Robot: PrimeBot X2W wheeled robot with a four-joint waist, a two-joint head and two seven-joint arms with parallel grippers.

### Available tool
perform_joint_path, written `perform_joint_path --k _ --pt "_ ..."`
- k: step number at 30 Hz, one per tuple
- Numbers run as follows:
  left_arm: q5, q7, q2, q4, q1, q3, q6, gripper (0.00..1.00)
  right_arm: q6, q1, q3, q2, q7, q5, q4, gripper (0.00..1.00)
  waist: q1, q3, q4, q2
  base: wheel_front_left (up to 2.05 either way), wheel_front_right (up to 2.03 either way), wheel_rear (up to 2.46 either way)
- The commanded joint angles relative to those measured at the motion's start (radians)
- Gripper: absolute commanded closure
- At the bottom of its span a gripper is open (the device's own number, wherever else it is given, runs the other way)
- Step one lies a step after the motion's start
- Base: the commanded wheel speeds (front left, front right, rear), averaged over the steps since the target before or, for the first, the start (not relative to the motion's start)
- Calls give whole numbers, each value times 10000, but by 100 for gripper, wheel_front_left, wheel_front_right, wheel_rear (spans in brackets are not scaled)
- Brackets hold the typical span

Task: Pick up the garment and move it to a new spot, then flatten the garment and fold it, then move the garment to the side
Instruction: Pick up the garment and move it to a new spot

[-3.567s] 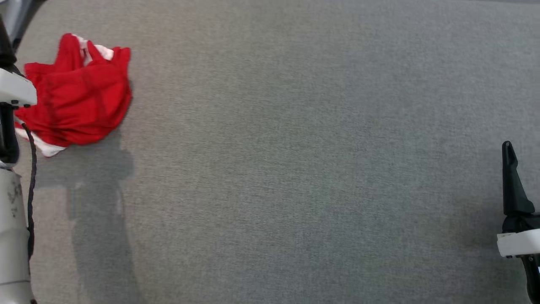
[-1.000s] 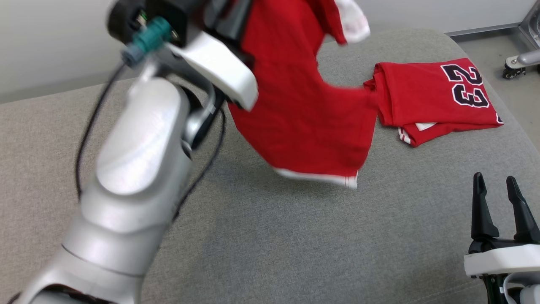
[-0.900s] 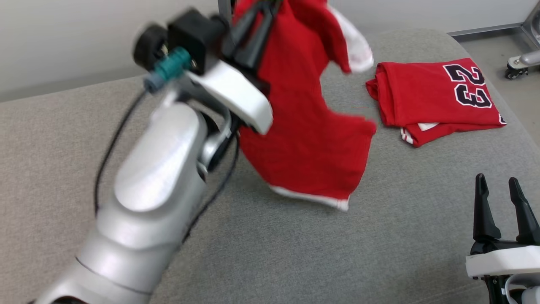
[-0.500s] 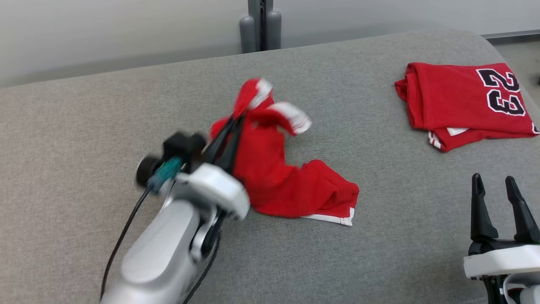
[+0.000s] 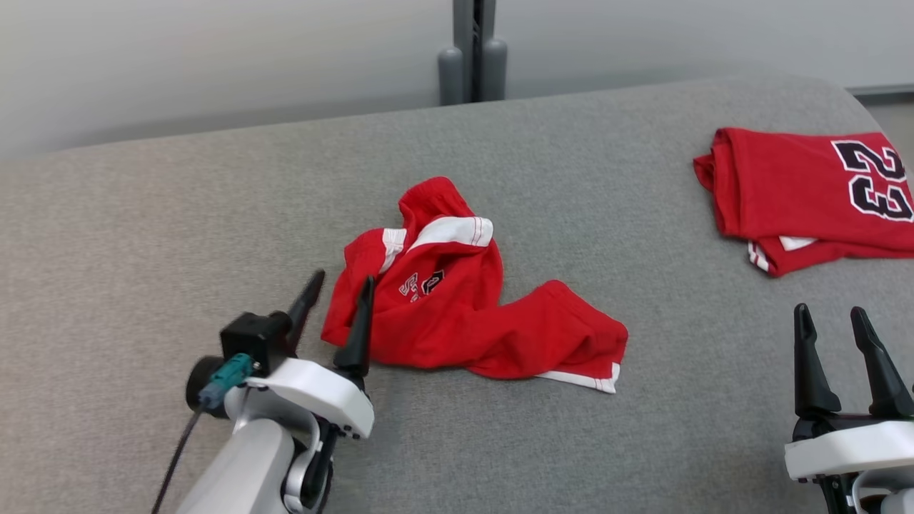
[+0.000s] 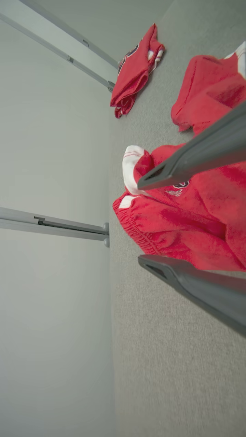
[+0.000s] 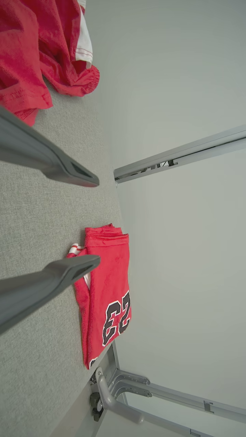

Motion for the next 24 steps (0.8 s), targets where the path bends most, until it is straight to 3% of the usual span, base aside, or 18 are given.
perform_joint_path --k 1,11,24 --pt "147 -55 89 -178 141 144 25 0 1 79 -17 -75 -67 -24 -54 0 0 -203 197 0 0 0 0" --pt "1432 -40 483 -2161 1502 1882 84 0 1 426 64 -53 -61 -122 -176 0 0 -1041 1006 0 0 0 0" --pt "2114 -36 724 -3417 3456 3679 -276 0 1 870 352 104 -61 -116 -230 0 0 -1472 1499 0 0 0 0"
